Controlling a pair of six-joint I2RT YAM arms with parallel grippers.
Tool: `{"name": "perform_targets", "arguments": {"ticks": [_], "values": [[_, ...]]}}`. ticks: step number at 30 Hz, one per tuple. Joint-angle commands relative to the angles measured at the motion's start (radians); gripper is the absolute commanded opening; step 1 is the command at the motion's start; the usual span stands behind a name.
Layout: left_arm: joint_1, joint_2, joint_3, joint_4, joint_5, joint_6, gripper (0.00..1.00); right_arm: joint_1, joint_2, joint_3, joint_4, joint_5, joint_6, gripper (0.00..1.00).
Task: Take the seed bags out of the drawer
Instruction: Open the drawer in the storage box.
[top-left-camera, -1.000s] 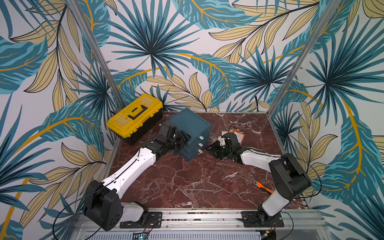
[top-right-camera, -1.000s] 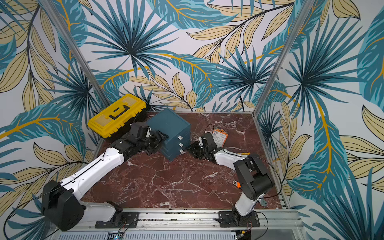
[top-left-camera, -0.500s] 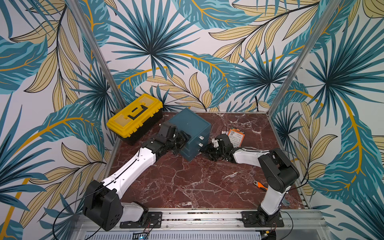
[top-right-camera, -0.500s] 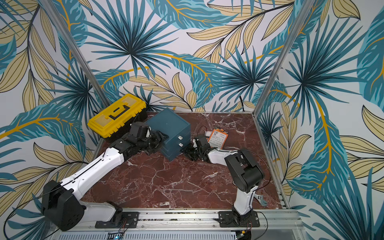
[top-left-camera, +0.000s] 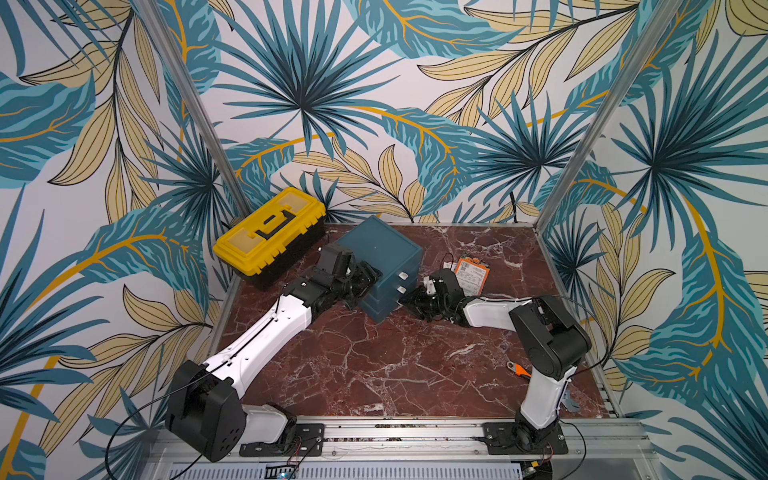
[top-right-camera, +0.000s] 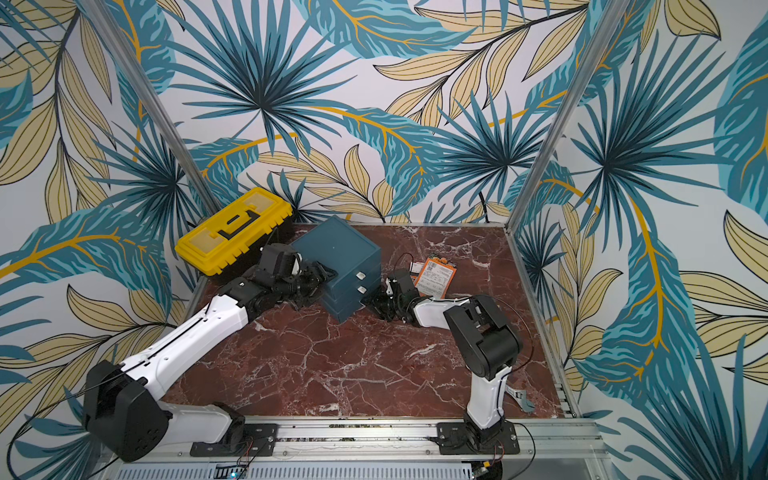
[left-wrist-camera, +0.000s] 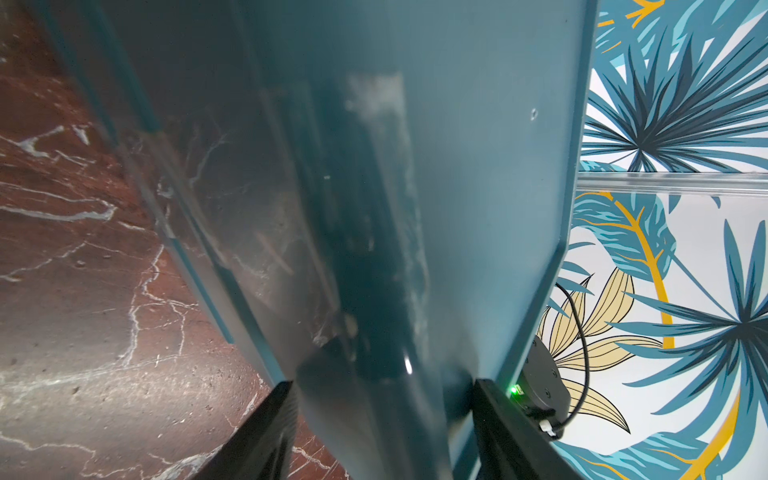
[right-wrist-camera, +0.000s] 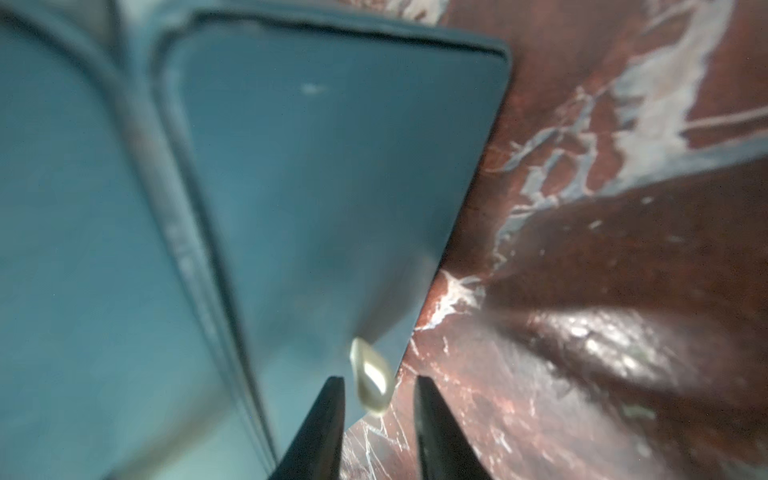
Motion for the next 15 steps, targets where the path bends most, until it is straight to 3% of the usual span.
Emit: {"name": "perform_targets", "arguments": {"ticks": [1, 7, 13, 15], "values": [[0.000, 0.001, 0.017, -0.111, 0.013, 0.032, 0.70, 0.004, 0.020, 0.003, 0.049, 0.021, 0.022, 0.28], [0.000, 0.002, 0.024, -0.122, 0.011, 0.036, 0.70, 0.004, 0.034, 0.006, 0.076, 0.023, 0.037, 0.20], [0.000, 0.004, 0.027, -0.126, 0.006, 0.037, 0.70, 0.003, 0.027, 0.000, 0.073, 0.023, 0.038, 0.01], [0.000, 0.004, 0.027, -0.124, 0.005, 0.036, 0.70, 0.004, 0.016, -0.011, 0.067, 0.018, 0.035, 0.00]]}}
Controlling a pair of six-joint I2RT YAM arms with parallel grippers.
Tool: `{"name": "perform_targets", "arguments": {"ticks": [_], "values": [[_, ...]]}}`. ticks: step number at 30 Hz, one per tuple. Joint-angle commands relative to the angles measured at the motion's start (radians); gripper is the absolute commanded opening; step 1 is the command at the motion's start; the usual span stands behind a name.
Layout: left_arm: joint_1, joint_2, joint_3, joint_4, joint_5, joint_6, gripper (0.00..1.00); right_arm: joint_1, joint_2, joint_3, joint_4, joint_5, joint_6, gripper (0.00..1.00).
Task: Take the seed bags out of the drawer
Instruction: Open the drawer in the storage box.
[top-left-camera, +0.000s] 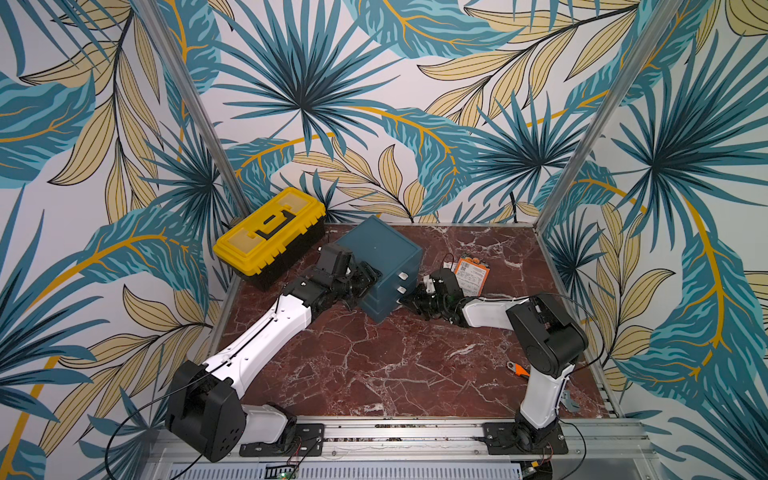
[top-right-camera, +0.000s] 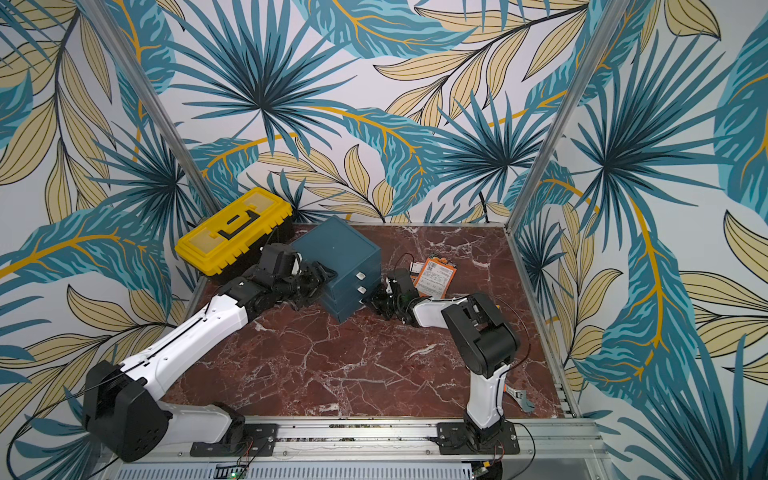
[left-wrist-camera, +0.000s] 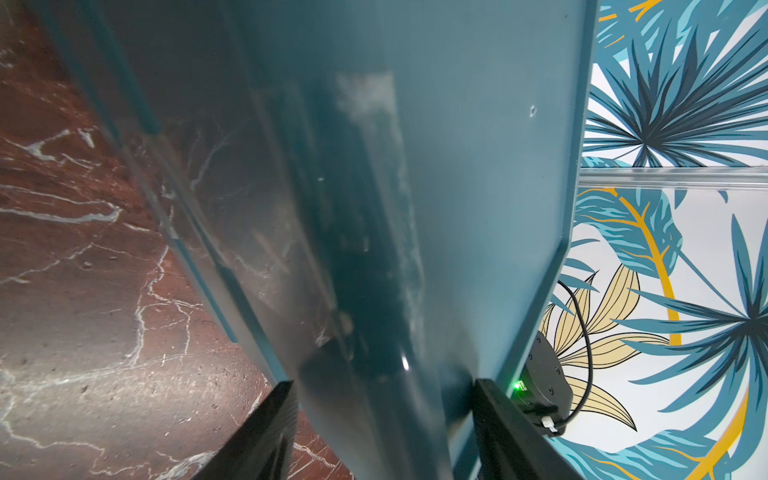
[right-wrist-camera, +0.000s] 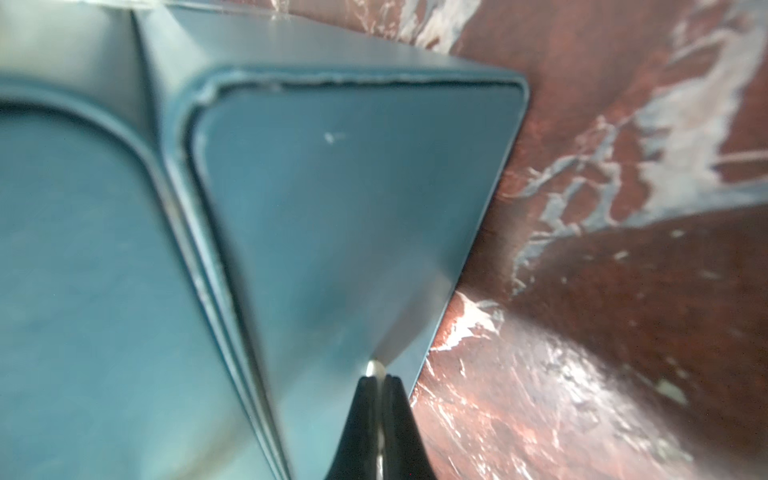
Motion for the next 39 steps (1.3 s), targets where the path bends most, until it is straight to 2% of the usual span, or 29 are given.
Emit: {"name": "perform_targets", "arguments": {"ticks": [1, 17, 27, 39], "values": [[-0.001, 0.002, 0.021, -0.112, 0.002, 0.022, 0.70, 0.004, 0.000, -0.017, 0.003, 0.009, -0.007, 0.00], [0.001, -0.010, 0.002, -0.080, -0.006, 0.008, 0.70, -0.006, -0.269, -0.154, -0.306, -0.001, -0.145, 0.00], [0.001, -0.022, -0.009, -0.075, -0.012, 0.002, 0.70, -0.029, -0.397, -0.260, -0.363, 0.010, -0.177, 0.00], [0.001, -0.033, -0.021, -0.071, -0.016, 0.000, 0.70, -0.060, -0.483, -0.335, -0.403, 0.014, -0.189, 0.00]]}}
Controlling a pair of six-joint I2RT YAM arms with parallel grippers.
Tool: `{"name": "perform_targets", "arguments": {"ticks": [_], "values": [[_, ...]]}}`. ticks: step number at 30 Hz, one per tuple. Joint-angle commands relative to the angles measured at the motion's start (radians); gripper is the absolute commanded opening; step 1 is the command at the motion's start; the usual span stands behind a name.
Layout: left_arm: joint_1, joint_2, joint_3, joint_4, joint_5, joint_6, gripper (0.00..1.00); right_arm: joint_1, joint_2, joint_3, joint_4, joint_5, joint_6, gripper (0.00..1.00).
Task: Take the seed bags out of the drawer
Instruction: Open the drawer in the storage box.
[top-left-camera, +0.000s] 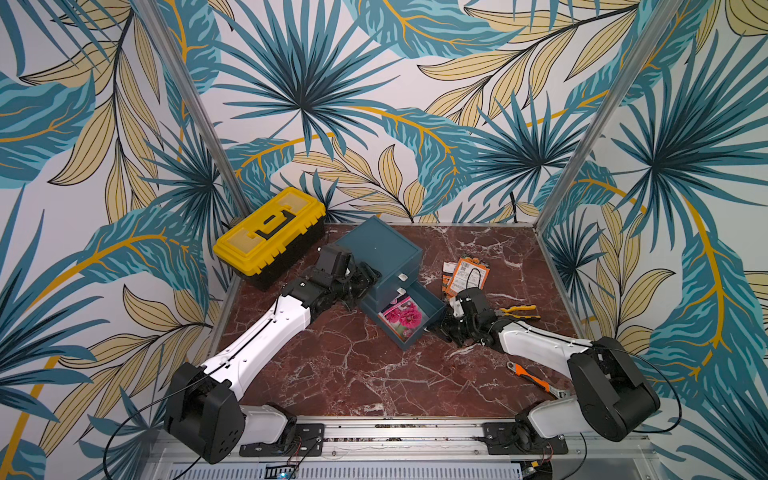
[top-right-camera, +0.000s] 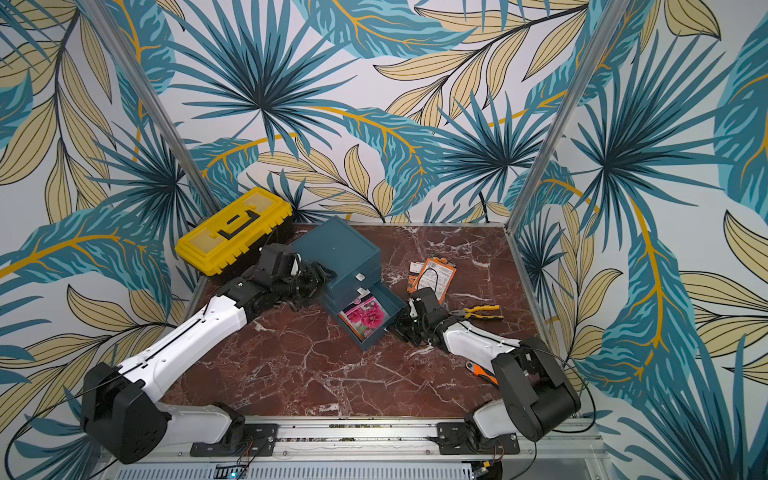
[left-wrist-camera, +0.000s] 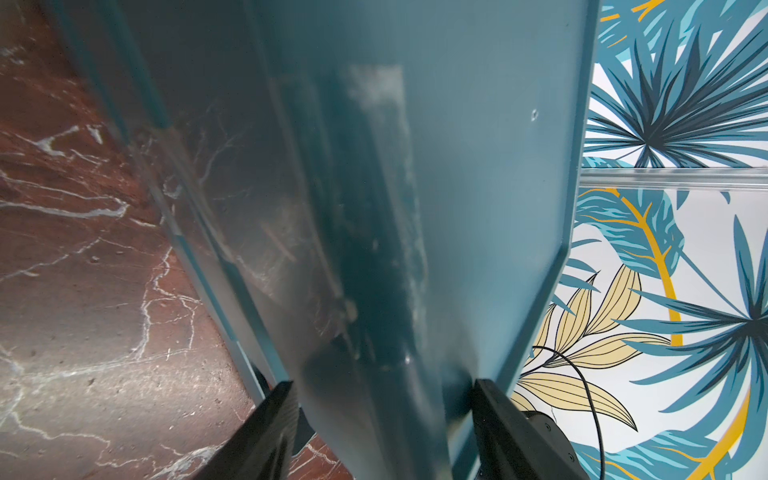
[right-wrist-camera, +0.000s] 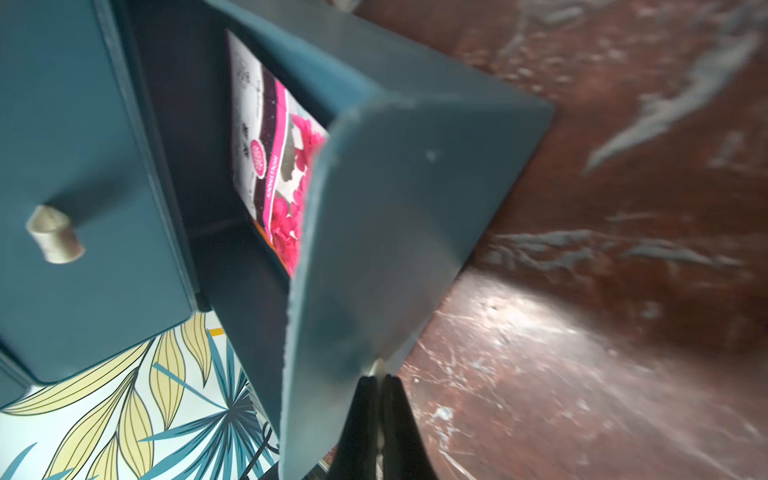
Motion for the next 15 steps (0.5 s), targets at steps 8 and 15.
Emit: {"name": "perform_targets", "arguments": {"ticks": [8, 15], "values": [[0.001, -0.023, -0.027, -0.053, -0.007, 0.002, 0.70, -0.010, -0.037, -0.024, -0.040, -0.015, -0.034, 0.00], [0.000, -0.026, -0.034, -0.047, -0.007, 0.000, 0.70, -0.012, -0.075, -0.002, -0.162, 0.048, -0.082, 0.46]]}}
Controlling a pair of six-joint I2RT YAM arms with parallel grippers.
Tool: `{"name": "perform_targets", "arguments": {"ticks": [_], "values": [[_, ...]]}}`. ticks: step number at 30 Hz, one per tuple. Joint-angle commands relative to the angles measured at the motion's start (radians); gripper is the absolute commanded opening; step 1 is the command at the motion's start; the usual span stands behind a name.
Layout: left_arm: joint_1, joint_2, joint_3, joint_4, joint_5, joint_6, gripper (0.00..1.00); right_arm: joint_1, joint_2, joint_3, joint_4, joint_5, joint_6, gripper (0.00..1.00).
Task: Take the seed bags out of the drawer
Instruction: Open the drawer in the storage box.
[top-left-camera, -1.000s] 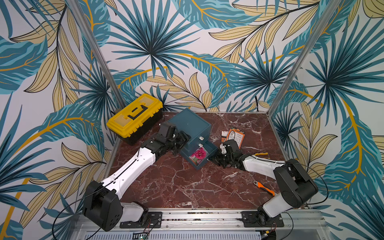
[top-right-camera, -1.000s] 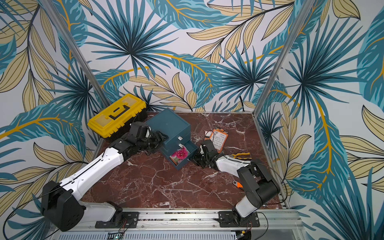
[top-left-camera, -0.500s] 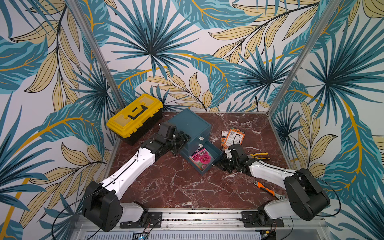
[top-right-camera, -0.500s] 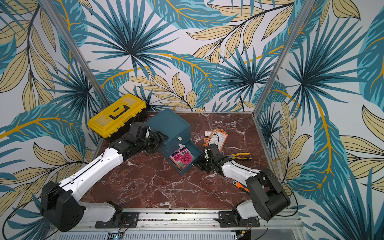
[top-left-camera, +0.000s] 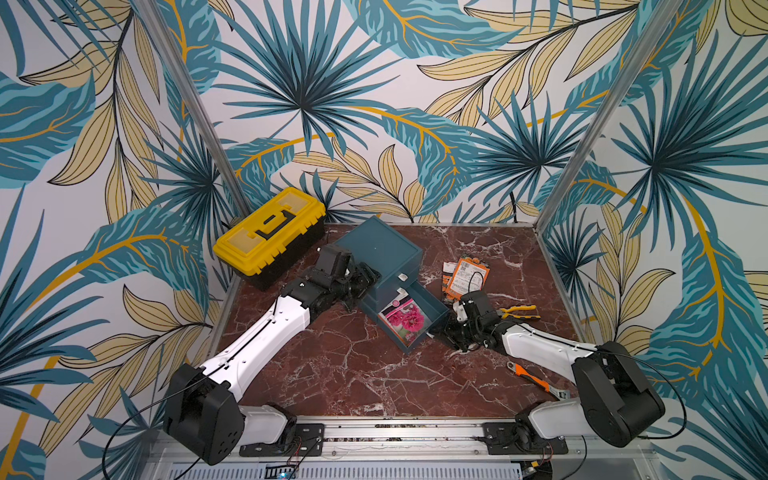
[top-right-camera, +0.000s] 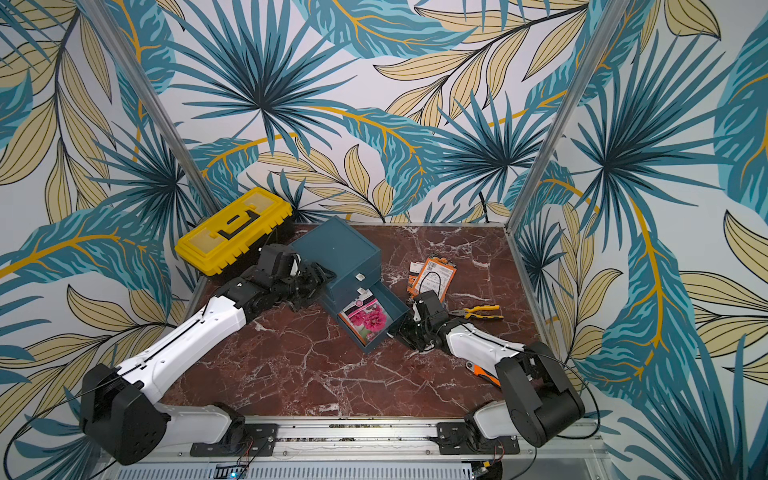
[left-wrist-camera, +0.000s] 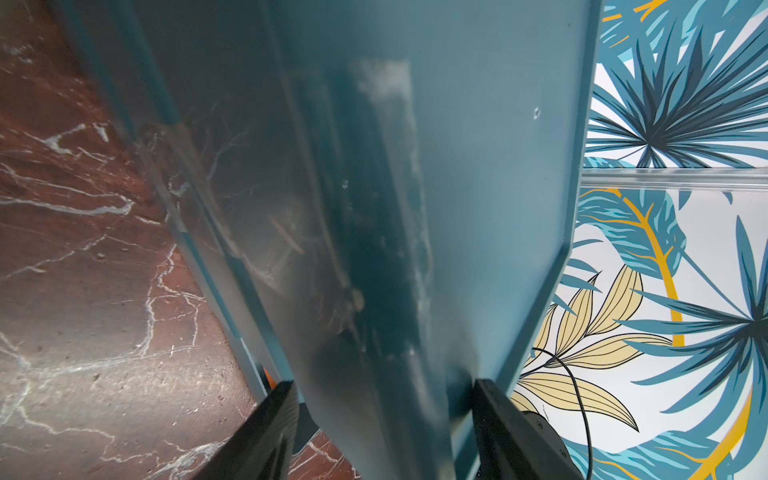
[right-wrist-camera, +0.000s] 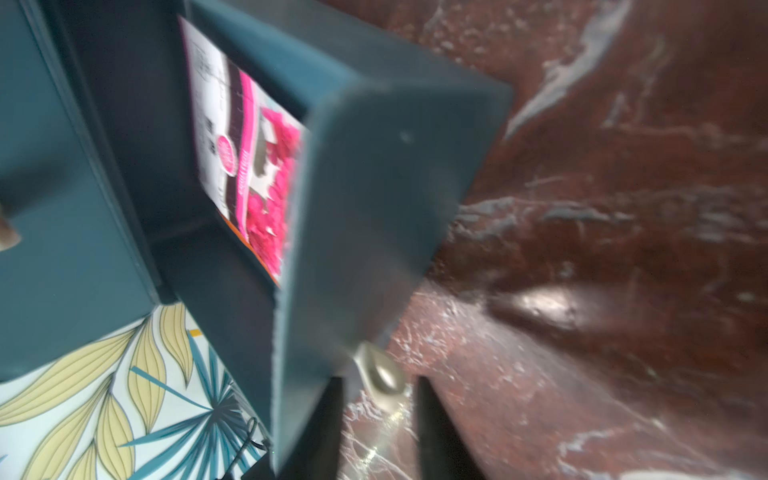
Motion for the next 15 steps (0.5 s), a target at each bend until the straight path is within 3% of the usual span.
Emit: {"name": "perform_targets", "arguments": {"ticks": [1, 5, 9, 15], "values": [[0.001, -0.021, -0.036, -0.037, -0.007, 0.001, 0.70, -0.003, -0.062, 0.010, -0.105, 0.049, -0.056, 0.49], [0.001, -0.020, -0.045, -0.021, -0.004, -0.006, 0.70, -0.003, -0.159, 0.029, -0.270, 0.120, -0.158, 0.57], [0.000, -0.020, -0.049, -0.015, -0.001, -0.007, 0.70, -0.003, -0.213, 0.121, -0.388, 0.153, -0.337, 0.58], [0.000, -0.017, -0.052, -0.014, 0.004, -0.003, 0.70, -0.004, -0.104, 0.353, -0.473, 0.108, -0.568, 0.58]]}}
